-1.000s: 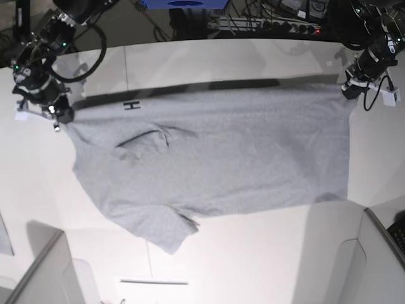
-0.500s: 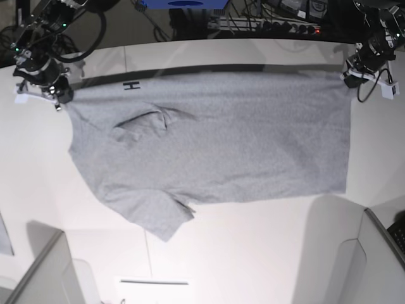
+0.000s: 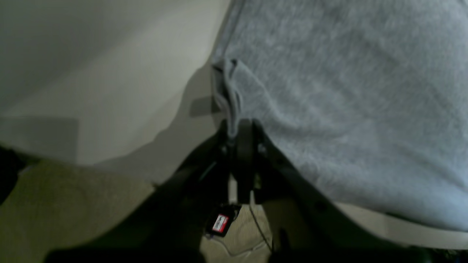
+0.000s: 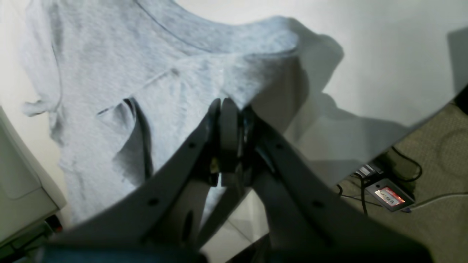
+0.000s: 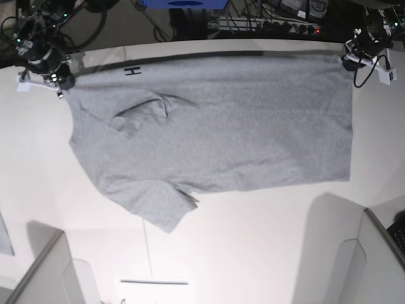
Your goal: Fold the T-shirt properly
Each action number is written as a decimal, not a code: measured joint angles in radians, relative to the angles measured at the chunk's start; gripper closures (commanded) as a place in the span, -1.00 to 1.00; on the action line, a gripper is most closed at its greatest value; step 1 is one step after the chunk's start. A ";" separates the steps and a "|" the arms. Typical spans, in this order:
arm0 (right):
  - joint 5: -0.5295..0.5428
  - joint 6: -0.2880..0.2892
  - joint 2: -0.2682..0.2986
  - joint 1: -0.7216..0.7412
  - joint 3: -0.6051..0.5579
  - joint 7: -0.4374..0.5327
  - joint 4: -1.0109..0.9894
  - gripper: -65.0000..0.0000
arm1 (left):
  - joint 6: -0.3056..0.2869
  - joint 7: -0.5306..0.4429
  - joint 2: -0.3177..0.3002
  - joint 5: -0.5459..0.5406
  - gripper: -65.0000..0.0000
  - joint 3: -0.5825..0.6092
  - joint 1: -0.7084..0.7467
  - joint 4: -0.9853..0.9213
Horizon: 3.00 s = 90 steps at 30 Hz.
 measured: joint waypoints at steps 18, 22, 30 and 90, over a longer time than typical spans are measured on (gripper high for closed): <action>0.000 0.000 0.000 -0.056 -0.001 0.002 0.000 1.00 | 0.000 -0.001 -0.001 0.002 1.00 0.003 0.013 -0.001; 0.000 0.000 0.000 -0.056 -0.001 0.002 0.000 1.00 | 0.000 0.000 0.000 0.002 1.00 0.003 0.013 -0.001; 0.000 0.000 0.000 -0.057 -0.001 0.002 0.000 1.00 | 0.000 -0.001 0.000 0.002 1.00 0.003 0.013 -0.001; -0.021 0.283 0.323 0.670 -0.600 0.161 -0.527 0.21 | 0.003 0.000 -0.126 0.240 1.00 -0.134 -0.362 -0.004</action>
